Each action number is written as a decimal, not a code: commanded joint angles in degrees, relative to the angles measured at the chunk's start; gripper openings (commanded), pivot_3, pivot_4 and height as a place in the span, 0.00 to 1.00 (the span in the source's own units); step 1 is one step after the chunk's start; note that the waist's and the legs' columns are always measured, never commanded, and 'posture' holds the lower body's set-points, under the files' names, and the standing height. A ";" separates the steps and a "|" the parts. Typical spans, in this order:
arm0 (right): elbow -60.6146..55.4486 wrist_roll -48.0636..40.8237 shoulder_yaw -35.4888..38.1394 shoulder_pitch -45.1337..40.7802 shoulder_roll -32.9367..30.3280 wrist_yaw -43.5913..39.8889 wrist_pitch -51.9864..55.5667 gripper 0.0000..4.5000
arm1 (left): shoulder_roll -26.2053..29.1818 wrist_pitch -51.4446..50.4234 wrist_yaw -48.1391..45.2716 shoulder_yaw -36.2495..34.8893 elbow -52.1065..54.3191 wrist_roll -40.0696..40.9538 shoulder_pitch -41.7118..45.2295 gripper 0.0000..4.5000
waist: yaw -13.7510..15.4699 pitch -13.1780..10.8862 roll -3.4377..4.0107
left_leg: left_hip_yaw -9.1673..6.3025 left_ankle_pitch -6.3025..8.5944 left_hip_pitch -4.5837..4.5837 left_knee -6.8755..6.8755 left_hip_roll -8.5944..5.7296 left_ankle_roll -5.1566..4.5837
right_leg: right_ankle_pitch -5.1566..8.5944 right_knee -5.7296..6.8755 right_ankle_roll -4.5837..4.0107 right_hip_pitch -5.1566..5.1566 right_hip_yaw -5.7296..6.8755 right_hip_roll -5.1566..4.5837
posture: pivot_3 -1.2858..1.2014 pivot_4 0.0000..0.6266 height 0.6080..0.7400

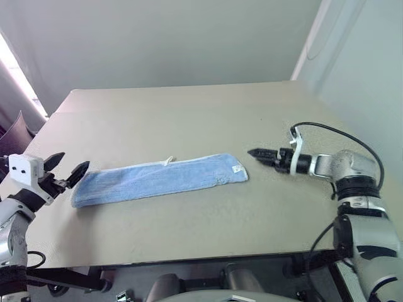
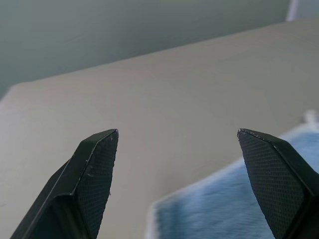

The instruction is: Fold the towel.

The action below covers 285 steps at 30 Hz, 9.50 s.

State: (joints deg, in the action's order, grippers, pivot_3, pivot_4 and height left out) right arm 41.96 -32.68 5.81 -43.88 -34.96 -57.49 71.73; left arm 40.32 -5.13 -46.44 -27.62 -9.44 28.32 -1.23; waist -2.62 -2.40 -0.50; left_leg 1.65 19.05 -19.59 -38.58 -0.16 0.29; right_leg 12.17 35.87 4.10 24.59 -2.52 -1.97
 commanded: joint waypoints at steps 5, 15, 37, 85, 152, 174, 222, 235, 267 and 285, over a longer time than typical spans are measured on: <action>2.87 0.51 -2.74 -0.60 -0.35 -3.88 4.71 0.96 | -0.60 -3.81 -1.84 2.56 7.18 0.94 -1.18 0.90 | -0.04 0.01 -0.02 | 0.02 -0.01 0.04 -0.14 0.05 -0.02 | 0.00 0.01 0.04 -0.06 0.01 0.42 | 0.52 0.00 1.00; 6.47 1.81 -1.45 -1.57 6.17 -0.36 3.33 0.96 | -2.00 -4.25 -2.10 4.42 8.39 -0.10 -1.68 0.90 | -0.87 0.09 -0.15 | 0.08 -0.01 0.04 -0.43 0.05 -0.02 | -0.05 0.03 0.19 -0.18 -0.03 0.47 | 0.52 0.00 1.00; 20.56 2.57 8.23 -12.42 15.90 7.33 -2.58 0.92 | -2.75 -4.01 -1.67 5.83 8.78 -0.63 -2.26 0.90 | -2.92 0.08 -0.16 | 0.03 0.00 0.05 -0.41 0.03 -0.03 | -0.10 0.10 0.26 -0.13 -0.17 0.43 | 0.52 0.00 1.00; -35.24 6.65 -11.43 7.96 1.92 -12.42 -30.74 0.00 | -3.02 -3.37 -1.91 6.45 5.44 -3.66 0.24 0.90 | -1.05 -0.08 0.03 | 0.03 0.23 -0.07 -0.36 0.01 -0.42 | 0.05 -0.37 0.26 -0.18 -0.11 0.31 | 0.52 0.00 1.00; -23.71 8.35 -10.95 2.93 23.07 -6.30 -35.86 1.00 | 0.71 -32.67 3.42 8.46 10.42 1.61 -2.26 1.00 | 0.01 0.02 -0.02 | -0.17 0.16 -0.62 -0.51 -0.04 -0.26 | -0.16 0.25 0.22 0.53 0.04 0.21 | 0.52 0.00 1.00; -30.73 3.45 -9.83 4.00 20.86 -0.98 -26.80 1.00 | -4.31 -54.65 3.76 5.99 12.64 13.70 5.22 1.00 | -0.07 0.05 0.02 | -0.22 0.15 -0.65 -0.57 -0.11 -0.23 | -0.15 0.16 0.23 0.44 0.09 0.16 | 0.52 0.00 1.00; -25.05 9.55 -12.04 4.43 23.07 3.35 -34.98 1.00 | -4.03 -55.07 11.62 6.57 2.70 11.99 11.48 1.00 | -0.10 0.03 0.04 | -0.23 0.04 0.18 -0.57 -0.08 -0.08 | -0.03 0.21 0.05 -0.30 0.04 0.39 | 0.52 0.00 1.00; -25.00 9.72 -11.63 4.62 23.10 4.26 -35.17 1.00 | -4.21 -53.12 11.58 15.32 -0.75 5.36 15.09 0.85 | 0.19 0.03 0.11 | -0.25 -0.04 0.24 -0.58 -0.11 0.01 | -0.02 0.23 0.03 -0.38 0.03 0.43 | 0.52 0.00 1.00; -23.58 9.86 -11.58 5.01 23.77 5.33 -36.17 1.00 | 10.17 -55.26 1.18 3.00 -3.61 8.79 13.13 0.00 | -1.56 -0.09 -0.07 | -0.27 -0.02 -0.16 -0.29 -0.04 0.04 | -0.07 0.09 0.21 0.10 0.00 0.27 | 0.52 0.00 1.00; -24.81 7.78 -8.83 6.39 21.46 4.31 -33.69 1.00 | 8.89 -69.49 -0.79 7.86 7.01 17.90 21.71 0.00 | -1.30 -0.07 -0.11 | -0.34 -0.02 -0.82 -0.28 -0.11 0.06 | -0.11 0.14 0.24 0.72 0.05 0.11 | 0.52 0.00 1.00</action>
State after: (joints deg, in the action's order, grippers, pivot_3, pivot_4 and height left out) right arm 19.97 -23.45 -4.42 -37.81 -12.57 -52.41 38.13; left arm 49.71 -72.49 -47.76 -20.55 -3.86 44.49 17.56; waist -3.92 -2.48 -0.61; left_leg 1.31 19.03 -20.41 -38.86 -0.28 0.35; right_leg 12.05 36.01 4.35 25.30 -2.47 -1.85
